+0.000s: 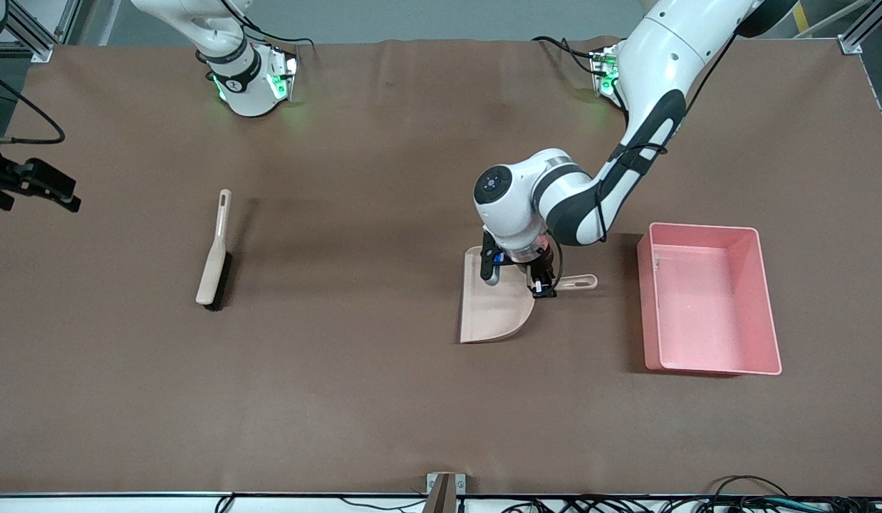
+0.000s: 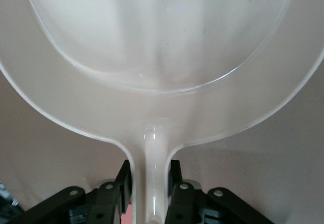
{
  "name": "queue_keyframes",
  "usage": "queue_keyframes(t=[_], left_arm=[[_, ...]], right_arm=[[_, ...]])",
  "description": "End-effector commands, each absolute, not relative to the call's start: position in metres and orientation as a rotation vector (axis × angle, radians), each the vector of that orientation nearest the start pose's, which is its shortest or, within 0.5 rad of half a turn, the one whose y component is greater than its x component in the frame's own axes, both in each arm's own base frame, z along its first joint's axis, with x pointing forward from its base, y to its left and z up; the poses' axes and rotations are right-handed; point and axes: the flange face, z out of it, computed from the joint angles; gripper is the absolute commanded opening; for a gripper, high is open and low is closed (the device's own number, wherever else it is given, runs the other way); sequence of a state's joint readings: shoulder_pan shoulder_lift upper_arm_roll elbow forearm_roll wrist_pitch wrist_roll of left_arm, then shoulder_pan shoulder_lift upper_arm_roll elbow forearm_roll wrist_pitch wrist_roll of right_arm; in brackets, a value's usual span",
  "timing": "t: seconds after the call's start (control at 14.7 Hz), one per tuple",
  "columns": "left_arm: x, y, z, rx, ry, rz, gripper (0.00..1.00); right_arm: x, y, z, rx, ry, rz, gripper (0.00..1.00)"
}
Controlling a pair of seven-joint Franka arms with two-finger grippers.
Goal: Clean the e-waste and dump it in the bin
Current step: 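Lower the dustpan back onto the table with the left gripper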
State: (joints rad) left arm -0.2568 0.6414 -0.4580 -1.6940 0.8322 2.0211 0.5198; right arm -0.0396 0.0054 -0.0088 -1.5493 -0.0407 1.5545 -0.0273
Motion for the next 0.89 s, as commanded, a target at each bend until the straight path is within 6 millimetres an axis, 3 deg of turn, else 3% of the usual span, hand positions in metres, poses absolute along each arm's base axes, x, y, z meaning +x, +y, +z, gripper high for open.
queue_keyframes(t=[0.0,0.2,0.68,0.75,0.82], left_arm=[[0.540,-0.380,0.237,-1.870,2.020,0.238,0.02],[0.537,-0.382,0.234,-1.984,2.002,0.253,0.03],[0.528,-0.392,0.227,-1.960,2.036,0.264,0.07],[0.525,-0.395,0.227,-1.960,2.035,0.262,0.11],[0.525,-0.396,0.228,-1.959,2.034,0.260,0.23]], right_arm=[[0.535,-0.029,0.632,-3.169,0.055,0.052,1.00],[0.533,-0.025,0.643,-3.171,0.043,-0.006,1.00],[0.527,-0.026,0.659,-3.115,0.068,-0.094,1.00],[0.527,-0.026,0.658,-3.119,0.064,-0.087,1.00],[0.526,-0.025,0.658,-3.121,0.059,-0.075,1.00]])
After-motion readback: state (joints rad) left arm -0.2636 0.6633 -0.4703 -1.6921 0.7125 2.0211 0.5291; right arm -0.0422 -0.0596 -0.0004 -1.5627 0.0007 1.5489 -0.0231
